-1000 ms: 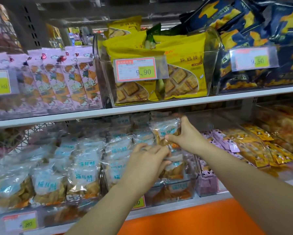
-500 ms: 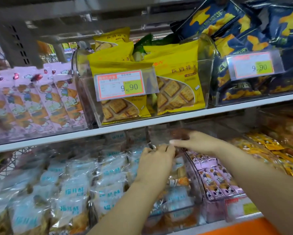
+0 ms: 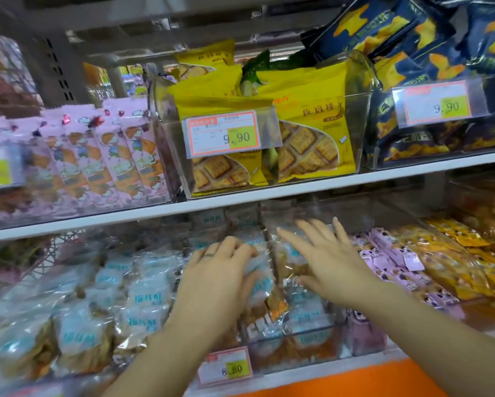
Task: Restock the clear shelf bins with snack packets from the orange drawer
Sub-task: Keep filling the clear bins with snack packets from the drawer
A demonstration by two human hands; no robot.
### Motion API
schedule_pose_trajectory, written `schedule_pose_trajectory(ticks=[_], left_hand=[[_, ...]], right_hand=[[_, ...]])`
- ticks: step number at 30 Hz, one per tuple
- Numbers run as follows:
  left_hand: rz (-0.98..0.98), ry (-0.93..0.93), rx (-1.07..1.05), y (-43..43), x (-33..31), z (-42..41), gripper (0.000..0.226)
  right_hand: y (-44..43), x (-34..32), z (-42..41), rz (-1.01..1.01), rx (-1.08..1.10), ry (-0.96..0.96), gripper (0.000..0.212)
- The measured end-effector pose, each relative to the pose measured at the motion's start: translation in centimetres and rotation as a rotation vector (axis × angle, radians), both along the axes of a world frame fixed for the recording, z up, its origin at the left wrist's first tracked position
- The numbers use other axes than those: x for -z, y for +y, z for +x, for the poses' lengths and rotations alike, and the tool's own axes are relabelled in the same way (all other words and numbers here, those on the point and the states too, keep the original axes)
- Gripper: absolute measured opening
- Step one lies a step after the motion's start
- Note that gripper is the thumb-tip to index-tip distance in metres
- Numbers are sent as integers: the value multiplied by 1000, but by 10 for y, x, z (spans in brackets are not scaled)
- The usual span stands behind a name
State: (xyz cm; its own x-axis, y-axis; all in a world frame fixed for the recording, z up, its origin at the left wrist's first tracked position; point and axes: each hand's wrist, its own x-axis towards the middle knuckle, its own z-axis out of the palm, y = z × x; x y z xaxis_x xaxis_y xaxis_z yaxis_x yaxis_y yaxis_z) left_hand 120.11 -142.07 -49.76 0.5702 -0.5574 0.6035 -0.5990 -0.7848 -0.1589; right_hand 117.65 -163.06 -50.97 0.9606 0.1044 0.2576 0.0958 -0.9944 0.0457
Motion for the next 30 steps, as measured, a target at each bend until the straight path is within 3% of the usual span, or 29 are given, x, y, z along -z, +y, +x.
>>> schedule_pose_trajectory(ticks=[3, 9, 12, 15, 17, 19, 23, 27, 30], left_hand=[[-47, 63, -39, 40, 6, -11, 25], [99, 78, -39, 66, 6, -27, 51], [110, 71, -50, 67, 5, -34, 42], [1, 4, -10, 70, 1, -37, 25], [-108, -51, 16, 70, -7, -39, 15], [-197, -17, 35, 63, -22, -45, 12], [-242, 154, 181, 28, -34, -53, 5], [-326, 251, 229, 1, -24, -49, 16], [-107, 120, 73, 0, 1, -41, 42]], right_hand=[[15, 6, 1, -93, 20, 5, 85], [18, 1, -8, -112, 14, 40, 89], [16, -4, -23, 55, -29, -54, 86], [16, -7, -38, 324, -127, -244, 62], [20, -11, -47, 463, -173, -170, 51], [26, -15, -53, 640, -224, -26, 61], [38, -25, -61, 928, -346, 25, 86], [27, -23, -56, 818, -299, -55, 69], [1, -16, -52, 734, -174, -85, 56]])
